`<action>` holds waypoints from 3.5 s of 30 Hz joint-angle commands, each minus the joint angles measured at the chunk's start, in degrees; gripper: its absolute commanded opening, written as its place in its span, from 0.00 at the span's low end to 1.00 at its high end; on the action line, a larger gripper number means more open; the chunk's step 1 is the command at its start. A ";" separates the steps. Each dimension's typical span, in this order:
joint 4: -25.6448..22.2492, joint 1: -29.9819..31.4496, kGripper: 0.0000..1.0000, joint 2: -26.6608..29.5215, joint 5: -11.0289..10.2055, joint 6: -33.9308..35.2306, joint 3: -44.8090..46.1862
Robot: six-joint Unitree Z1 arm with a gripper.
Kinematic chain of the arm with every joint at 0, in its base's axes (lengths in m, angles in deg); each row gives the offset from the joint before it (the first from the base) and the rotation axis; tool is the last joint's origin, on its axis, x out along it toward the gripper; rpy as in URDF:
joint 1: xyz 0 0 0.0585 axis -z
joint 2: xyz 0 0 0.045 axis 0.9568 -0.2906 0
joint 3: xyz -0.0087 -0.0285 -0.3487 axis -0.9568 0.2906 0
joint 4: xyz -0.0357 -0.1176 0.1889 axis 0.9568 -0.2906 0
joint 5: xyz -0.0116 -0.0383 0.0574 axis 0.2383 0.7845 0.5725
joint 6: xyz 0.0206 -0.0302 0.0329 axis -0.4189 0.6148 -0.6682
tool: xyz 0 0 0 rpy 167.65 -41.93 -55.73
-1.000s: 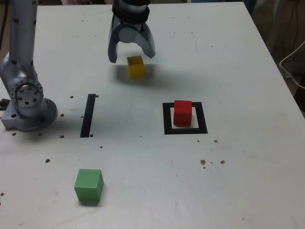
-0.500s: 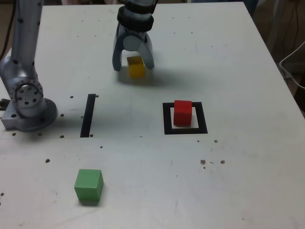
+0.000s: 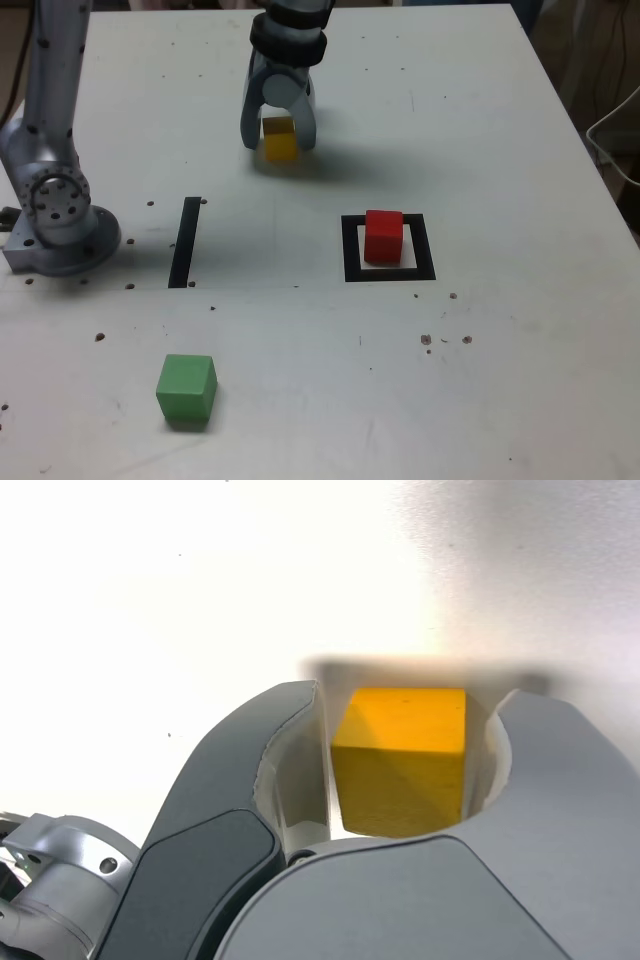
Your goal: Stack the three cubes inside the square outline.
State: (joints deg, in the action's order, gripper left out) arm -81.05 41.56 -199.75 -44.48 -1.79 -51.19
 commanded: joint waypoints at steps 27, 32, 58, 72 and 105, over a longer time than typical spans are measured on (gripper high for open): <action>-5.72 9.97 0.06 5.95 0.25 3.95 -3.57; -11.21 16.86 0.06 6.84 -1.26 8.72 -6.74; -20.45 34.88 0.06 1.82 6.05 27.57 -22.24; -18.24 36.10 0.06 -2.54 6.56 30.44 -24.17; -14.78 36.48 0.13 -5.61 5.39 30.01 -23.19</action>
State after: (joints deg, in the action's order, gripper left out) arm -95.59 78.01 -205.33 -38.98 28.33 -74.49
